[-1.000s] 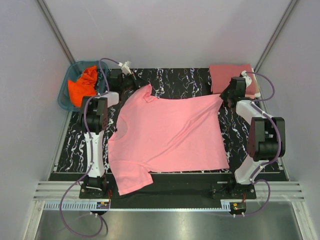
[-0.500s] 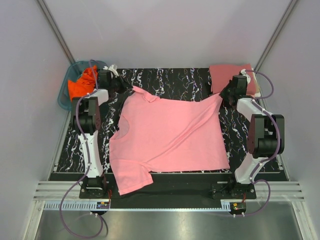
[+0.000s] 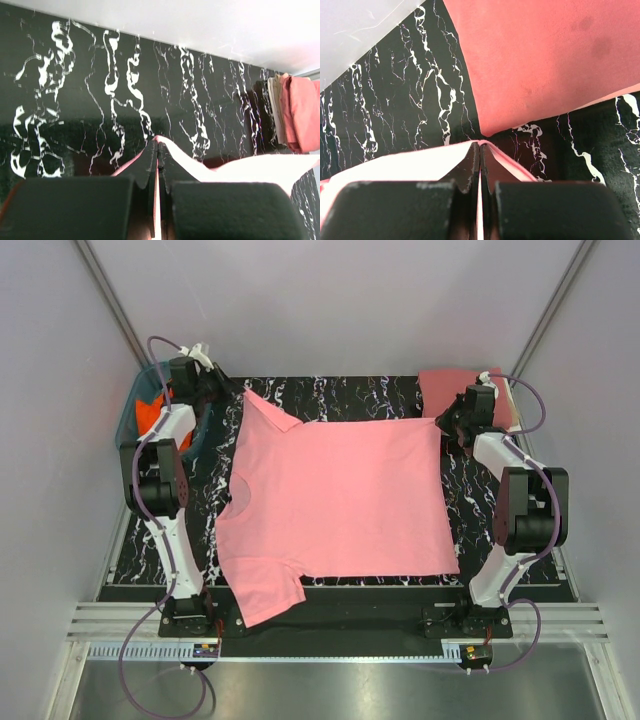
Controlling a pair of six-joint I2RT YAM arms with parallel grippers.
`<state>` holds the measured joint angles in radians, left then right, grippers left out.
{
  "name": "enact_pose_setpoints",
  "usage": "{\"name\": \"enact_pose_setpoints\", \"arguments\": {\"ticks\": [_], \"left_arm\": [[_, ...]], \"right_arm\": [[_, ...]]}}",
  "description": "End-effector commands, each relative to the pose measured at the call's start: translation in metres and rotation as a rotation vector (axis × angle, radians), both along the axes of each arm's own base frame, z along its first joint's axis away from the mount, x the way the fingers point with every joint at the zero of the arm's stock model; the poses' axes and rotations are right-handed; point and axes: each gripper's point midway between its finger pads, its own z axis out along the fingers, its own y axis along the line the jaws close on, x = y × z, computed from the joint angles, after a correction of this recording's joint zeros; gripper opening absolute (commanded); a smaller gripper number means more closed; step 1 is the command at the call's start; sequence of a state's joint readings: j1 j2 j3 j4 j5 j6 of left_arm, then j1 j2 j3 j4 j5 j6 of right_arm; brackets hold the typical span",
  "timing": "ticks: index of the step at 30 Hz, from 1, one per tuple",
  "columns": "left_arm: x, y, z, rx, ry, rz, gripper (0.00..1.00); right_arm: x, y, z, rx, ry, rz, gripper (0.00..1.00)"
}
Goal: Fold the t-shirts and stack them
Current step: Flatten the tshirt out, then fold the tshirt
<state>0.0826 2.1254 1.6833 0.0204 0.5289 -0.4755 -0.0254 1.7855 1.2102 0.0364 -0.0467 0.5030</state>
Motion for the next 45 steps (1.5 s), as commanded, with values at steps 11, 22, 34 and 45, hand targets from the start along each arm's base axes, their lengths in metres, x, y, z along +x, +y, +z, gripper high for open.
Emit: {"name": "enact_pose_setpoints", "arguments": {"ticks": [11, 22, 34, 45], "left_arm": [[-0.064, -0.005, 0.041, -0.023, 0.070, -0.038, 0.00], [-0.168, -0.005, 0.019, -0.107, 0.316, 0.028, 0.00], [-0.264, 0.005, -0.013, -0.012, 0.460, 0.106, 0.00], [-0.277, 0.015, -0.009, -0.020, 0.498, 0.152, 0.00]], "right_arm": [[-0.017, 0.002, 0.026, 0.013, -0.058, 0.001, 0.00], [-0.081, -0.003, 0.003, 0.024, 0.100, -0.057, 0.00], [-0.138, -0.011, -0.049, 0.008, 0.334, -0.116, 0.00], [-0.150, -0.016, -0.051, -0.002, 0.361, -0.138, 0.00]]}}
